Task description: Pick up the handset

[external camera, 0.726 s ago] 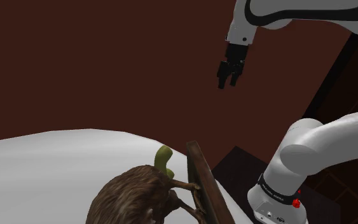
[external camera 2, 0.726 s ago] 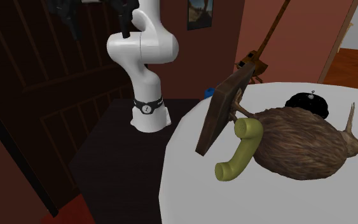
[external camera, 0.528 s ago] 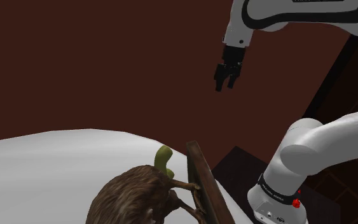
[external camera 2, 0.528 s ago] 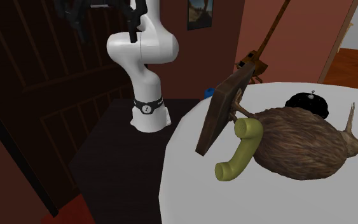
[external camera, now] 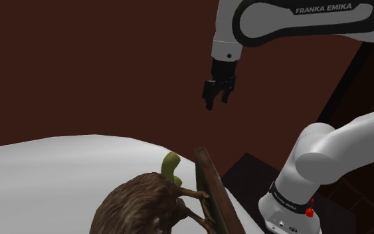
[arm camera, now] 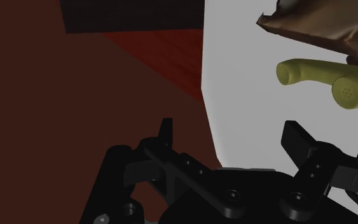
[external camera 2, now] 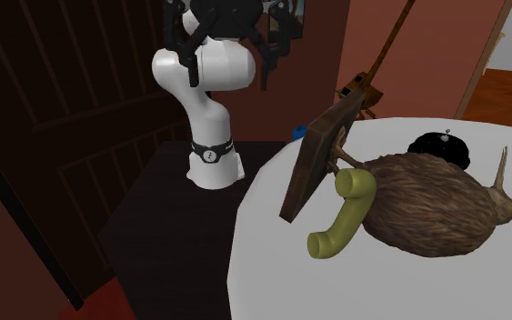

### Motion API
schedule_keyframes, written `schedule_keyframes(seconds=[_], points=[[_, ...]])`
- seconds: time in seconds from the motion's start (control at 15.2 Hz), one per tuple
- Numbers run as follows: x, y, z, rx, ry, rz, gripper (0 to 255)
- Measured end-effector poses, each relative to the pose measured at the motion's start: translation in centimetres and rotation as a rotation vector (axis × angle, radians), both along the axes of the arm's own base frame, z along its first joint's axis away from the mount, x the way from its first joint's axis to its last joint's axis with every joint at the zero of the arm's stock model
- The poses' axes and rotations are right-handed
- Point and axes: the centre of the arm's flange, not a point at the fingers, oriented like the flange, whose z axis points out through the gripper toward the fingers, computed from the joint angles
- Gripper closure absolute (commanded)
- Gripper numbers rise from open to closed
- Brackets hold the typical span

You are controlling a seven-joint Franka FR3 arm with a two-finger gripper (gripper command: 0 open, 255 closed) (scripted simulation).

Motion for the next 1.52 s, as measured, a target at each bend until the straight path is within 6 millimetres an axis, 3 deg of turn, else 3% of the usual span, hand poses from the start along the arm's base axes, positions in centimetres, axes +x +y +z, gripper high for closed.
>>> schedule_keyframes(seconds=[1.12, 1.52], points=[[1.7, 22.4, -10.4, -0.157, 0.013, 0.028, 0], [1.7, 23.5, -13.8, -0.164, 0.014, 0.028, 0]])
